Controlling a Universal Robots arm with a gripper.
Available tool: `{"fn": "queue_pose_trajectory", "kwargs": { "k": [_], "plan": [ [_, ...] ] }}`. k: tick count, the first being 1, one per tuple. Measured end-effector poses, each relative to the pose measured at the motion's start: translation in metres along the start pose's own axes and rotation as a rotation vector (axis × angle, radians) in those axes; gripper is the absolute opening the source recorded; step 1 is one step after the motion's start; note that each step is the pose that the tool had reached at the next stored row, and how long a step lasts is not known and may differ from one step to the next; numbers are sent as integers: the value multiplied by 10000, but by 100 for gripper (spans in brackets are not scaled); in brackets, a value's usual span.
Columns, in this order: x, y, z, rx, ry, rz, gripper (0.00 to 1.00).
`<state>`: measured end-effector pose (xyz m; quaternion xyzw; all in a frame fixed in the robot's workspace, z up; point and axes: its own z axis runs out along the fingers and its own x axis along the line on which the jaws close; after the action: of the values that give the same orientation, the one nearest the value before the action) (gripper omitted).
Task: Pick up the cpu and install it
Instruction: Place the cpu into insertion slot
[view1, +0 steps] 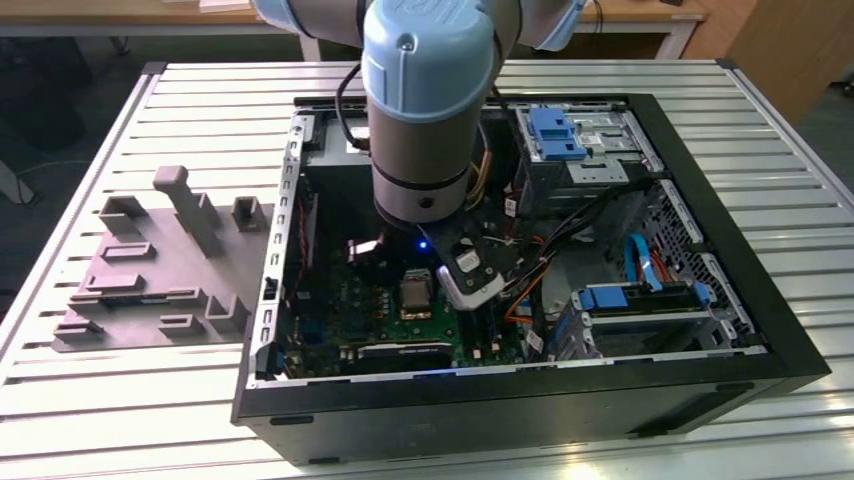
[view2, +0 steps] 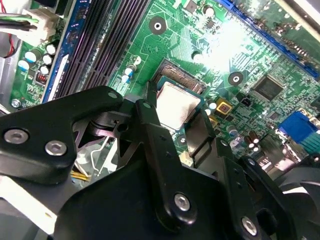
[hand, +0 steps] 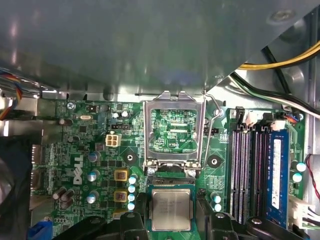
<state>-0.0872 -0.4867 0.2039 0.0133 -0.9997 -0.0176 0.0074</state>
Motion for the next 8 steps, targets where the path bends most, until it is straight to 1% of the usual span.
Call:
{"fn": "queue_pose_trajectory", "kwargs": {
  "k": [8],
  "plan": [
    [1,-15,74,-1,14,-15,47]
  ]
}}
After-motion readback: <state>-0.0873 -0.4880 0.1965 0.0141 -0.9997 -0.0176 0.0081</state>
